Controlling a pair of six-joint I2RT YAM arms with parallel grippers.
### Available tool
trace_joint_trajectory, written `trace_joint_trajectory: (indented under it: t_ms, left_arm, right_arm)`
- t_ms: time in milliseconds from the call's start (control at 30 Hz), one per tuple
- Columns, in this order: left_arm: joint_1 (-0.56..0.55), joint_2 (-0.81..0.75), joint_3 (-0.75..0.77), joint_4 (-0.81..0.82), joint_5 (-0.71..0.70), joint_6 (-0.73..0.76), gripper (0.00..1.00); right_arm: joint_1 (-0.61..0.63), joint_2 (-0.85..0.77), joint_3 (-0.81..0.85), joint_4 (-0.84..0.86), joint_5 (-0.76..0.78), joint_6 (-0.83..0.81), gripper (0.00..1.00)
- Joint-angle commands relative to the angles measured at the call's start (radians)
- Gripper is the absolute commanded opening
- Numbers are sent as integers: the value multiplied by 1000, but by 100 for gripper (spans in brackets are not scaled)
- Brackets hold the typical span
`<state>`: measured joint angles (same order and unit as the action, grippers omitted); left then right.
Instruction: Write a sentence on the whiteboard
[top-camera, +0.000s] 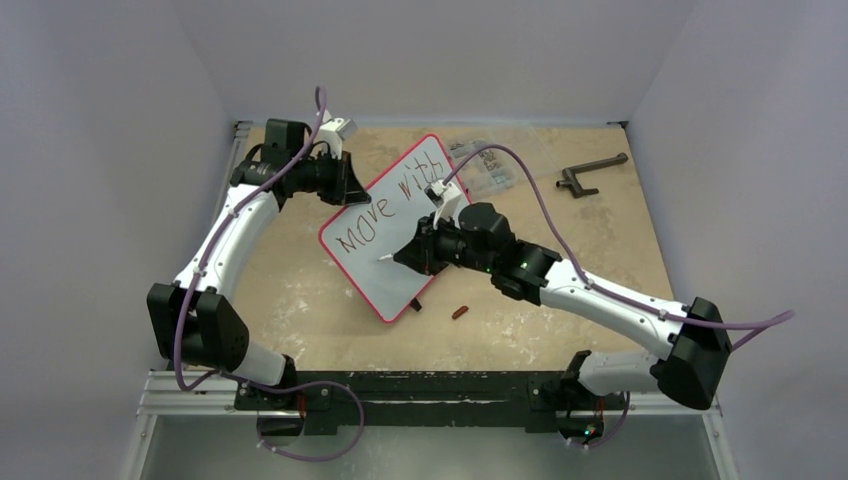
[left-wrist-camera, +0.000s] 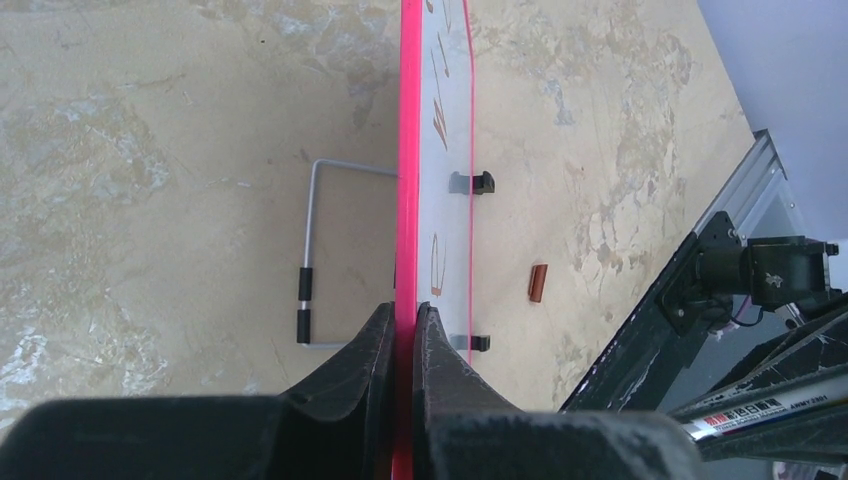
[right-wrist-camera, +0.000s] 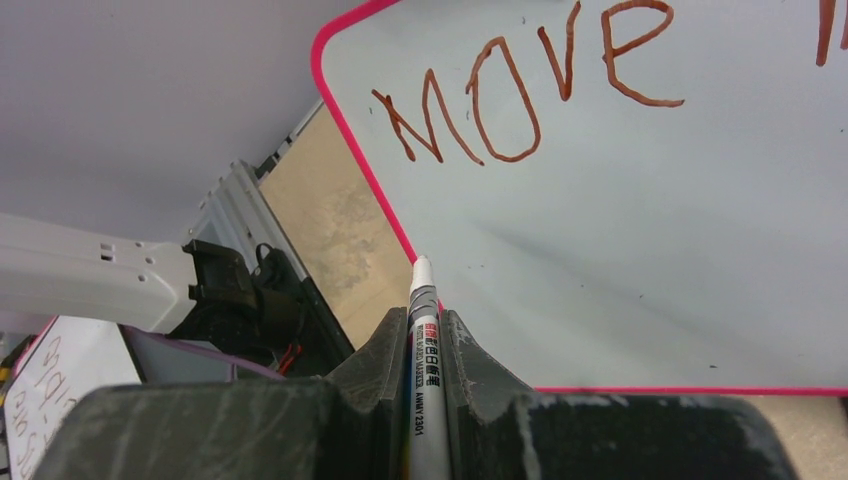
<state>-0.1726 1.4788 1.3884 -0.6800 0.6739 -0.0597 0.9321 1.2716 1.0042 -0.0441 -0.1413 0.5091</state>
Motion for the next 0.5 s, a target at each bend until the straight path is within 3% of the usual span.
trace_joint_trajectory:
  t_ms: [0,467]
  left_arm:
    - [-2,-30,-12,43,-87,32,0]
    - [-16,-40,-22,51,-89,21,0]
  right_arm:
    - [34,3,-14,94,72,19,0]
    - [157,-19,-68,180,326,61,0]
